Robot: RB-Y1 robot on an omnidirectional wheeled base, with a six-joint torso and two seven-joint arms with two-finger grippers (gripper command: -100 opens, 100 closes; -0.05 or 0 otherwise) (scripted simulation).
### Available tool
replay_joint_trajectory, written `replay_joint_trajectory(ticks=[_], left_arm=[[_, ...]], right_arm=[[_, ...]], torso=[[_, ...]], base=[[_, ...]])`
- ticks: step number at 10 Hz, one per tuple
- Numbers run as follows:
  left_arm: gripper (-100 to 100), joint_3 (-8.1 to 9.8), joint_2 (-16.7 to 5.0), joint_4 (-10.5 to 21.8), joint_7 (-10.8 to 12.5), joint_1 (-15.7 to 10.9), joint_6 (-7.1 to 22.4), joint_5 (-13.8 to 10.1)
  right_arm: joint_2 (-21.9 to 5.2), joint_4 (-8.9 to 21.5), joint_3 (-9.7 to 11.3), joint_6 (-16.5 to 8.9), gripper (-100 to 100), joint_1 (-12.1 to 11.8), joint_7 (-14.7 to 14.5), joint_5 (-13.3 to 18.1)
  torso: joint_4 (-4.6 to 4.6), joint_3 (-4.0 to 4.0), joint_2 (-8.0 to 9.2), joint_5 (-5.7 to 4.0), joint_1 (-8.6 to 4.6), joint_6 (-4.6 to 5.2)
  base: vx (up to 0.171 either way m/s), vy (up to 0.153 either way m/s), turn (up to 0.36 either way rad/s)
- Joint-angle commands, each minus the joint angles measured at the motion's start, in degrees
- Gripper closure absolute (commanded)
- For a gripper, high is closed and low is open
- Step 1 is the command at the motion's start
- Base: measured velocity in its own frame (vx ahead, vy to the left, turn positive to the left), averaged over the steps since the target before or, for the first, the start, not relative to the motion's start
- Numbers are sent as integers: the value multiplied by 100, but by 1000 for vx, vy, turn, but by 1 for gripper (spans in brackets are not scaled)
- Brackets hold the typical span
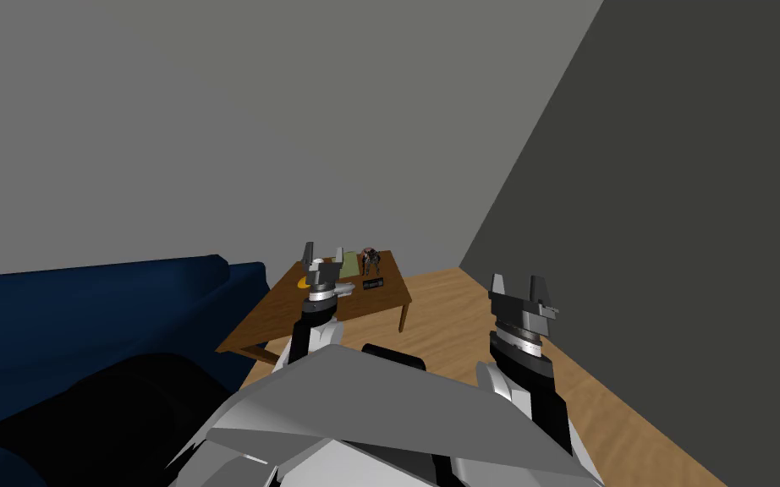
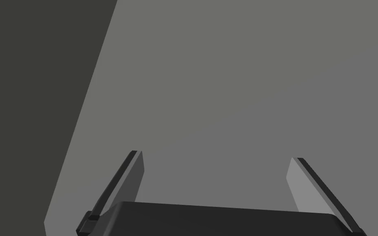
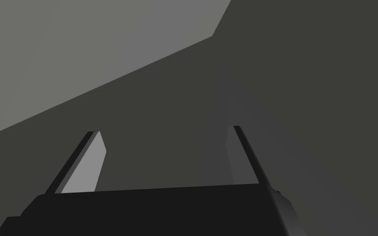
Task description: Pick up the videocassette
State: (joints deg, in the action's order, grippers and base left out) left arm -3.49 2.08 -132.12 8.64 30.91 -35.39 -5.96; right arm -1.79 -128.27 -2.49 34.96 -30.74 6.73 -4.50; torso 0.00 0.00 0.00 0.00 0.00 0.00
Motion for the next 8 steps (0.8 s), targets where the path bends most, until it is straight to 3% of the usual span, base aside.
replay_joint_trajectory(ticks=[1, 5, 7, 8], left_arm=[[-100, 14, -248, 76, 13, -42, 91, -24], [-100, 92, -863, 487, 91, -279, 609, -166], [-100, 150, -1082, 776, 152, -456, 967, -276], [-100, 150, -1082, 788, 152, -456, 1004, -276]], right_arm=[[0, 0, 0, 0, 0, 0, 0, 0], [0, 0, 0, 0, 0, 0, 0, 0], [0, 0, 0, 0, 0, 0, 0, 0], [0, 0, 0, 0, 0, 0, 0, 0]], torso=[[0, 0, 0, 0, 0, 0], [-2, -4, -6, 1, 1, 1], [-2, -4, -7, 1, 1, 1], [-2, -4, -7, 0, 0, 1]], base=[[3, -1, -31], [12, -3, -62], [14, -4, -94], [8, -3, -24]])
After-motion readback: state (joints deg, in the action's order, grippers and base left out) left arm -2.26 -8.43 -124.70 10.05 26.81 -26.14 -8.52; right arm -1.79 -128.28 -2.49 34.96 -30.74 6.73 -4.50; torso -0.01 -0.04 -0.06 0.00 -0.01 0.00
